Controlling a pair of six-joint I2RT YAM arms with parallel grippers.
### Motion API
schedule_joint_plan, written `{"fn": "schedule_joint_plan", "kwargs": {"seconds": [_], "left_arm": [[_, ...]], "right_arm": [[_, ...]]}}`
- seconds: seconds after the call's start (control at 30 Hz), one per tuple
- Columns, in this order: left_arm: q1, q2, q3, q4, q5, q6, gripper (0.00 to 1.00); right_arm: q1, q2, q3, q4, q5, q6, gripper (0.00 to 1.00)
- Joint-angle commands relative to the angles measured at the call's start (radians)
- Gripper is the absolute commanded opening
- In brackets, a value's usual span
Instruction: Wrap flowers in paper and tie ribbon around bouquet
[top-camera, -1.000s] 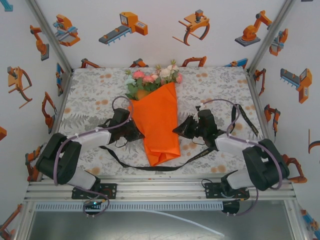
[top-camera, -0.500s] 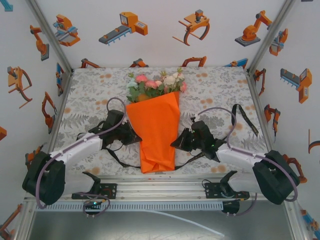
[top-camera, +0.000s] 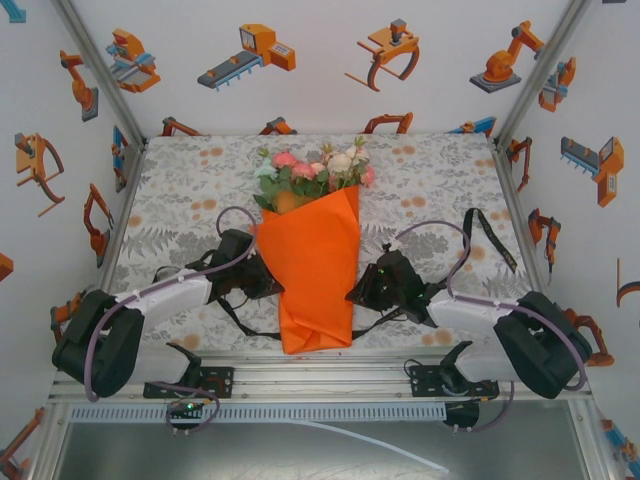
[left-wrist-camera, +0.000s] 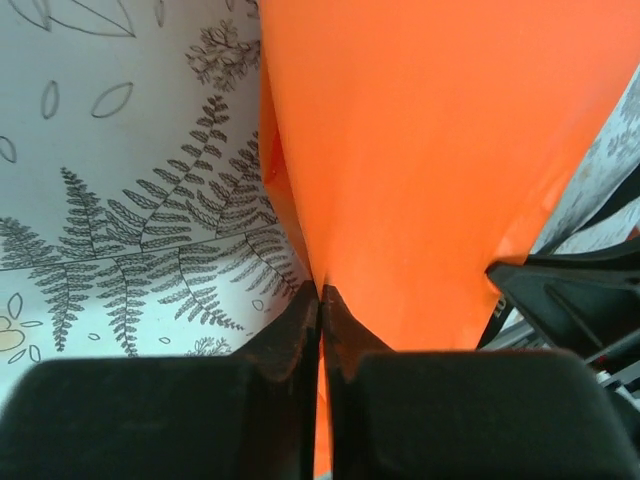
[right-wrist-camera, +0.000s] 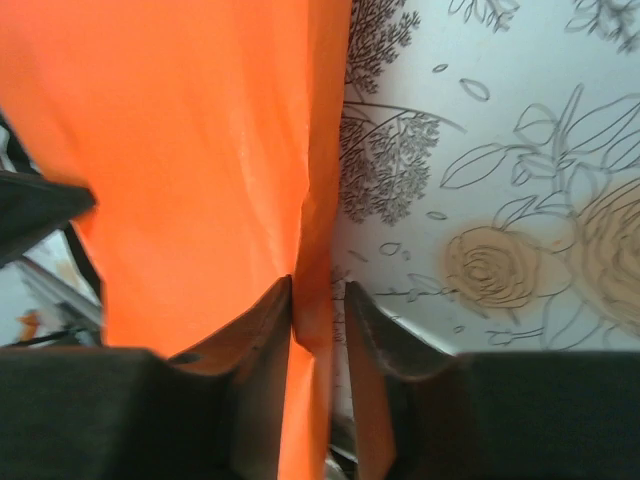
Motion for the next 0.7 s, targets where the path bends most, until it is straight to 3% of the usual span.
{"fn": "schedule_joint_plan", "kwargs": {"seconds": [0.0,0.13,0.2,0.33,0.47,0.6,0.67], "left_arm": [[0.002,-0.016,0.008,-0.003,-0.052,0.015,0.30],[0.003,-0.113,0.032,-0.120,-0.107,0.058,0.44],[0.007,-0.174,0.052,-0.208,-0.150,0.081,0.50],[0.049,-0.287,0.098,-0.422,-0.254,0.082,0.51],[0.174,-0.385,0.098,-0.585,-0.330,0.049,0.51],[0.306,-0.421,0.082,-0.715,-0.405,0.034,0.50],[0.340,-0.426,0.073,-0.754,-0.471,0.022,0.50]], "right_arm": [[0.000,-0.045,0.027,-0.039,0.060,-0.020,0.44],[-0.035,-0.218,0.036,-0.212,0.146,-0.041,0.55],[-0.093,-0.305,0.054,-0.320,0.176,-0.070,0.58],[-0.279,-0.399,0.119,-0.634,0.270,-0.127,0.59],[-0.503,-0.377,0.131,-0.724,0.242,-0.206,0.61],[-0.590,-0.289,0.154,-0.754,0.281,-0.228,0.65],[-0.615,-0.221,0.171,-0.759,0.298,-0.220,0.71]]}}
